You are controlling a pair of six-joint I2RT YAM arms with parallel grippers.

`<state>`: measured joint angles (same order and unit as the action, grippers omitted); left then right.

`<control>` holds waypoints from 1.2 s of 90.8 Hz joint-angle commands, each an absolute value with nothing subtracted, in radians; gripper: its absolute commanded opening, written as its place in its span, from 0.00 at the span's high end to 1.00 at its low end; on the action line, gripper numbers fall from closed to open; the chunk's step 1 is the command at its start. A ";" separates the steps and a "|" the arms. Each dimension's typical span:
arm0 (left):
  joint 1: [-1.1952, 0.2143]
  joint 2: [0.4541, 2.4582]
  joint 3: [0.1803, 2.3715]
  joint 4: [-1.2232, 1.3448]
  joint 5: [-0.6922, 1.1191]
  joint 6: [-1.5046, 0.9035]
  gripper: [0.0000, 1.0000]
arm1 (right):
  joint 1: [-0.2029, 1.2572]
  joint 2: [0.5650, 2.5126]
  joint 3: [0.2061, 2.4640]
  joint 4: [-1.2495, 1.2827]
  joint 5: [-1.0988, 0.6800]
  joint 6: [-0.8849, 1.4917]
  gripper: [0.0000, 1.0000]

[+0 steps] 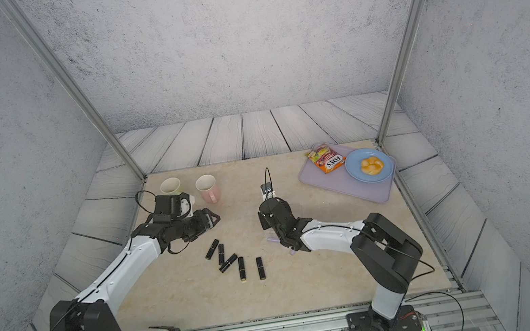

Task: Arrange the lipsticks in the organizer
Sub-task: Place the lipstick in the storage box.

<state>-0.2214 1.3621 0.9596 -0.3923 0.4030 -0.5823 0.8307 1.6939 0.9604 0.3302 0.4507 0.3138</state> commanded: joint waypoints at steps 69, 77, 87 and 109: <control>-0.192 1.383 0.930 -0.350 0.467 -0.599 0.32 | 0.832 1.748 0.998 0.496 0.525 0.296 1.00; -0.192 1.385 0.930 -0.347 0.470 -0.601 0.32 | 0.833 1.730 0.992 0.491 0.522 0.292 1.00; -0.191 1.386 0.928 -0.345 0.472 -0.603 0.32 | 0.834 1.733 0.999 0.452 0.512 0.317 1.00; -0.189 1.389 0.925 -0.341 0.475 -0.606 0.32 | 0.840 1.773 0.999 0.433 0.494 0.376 1.00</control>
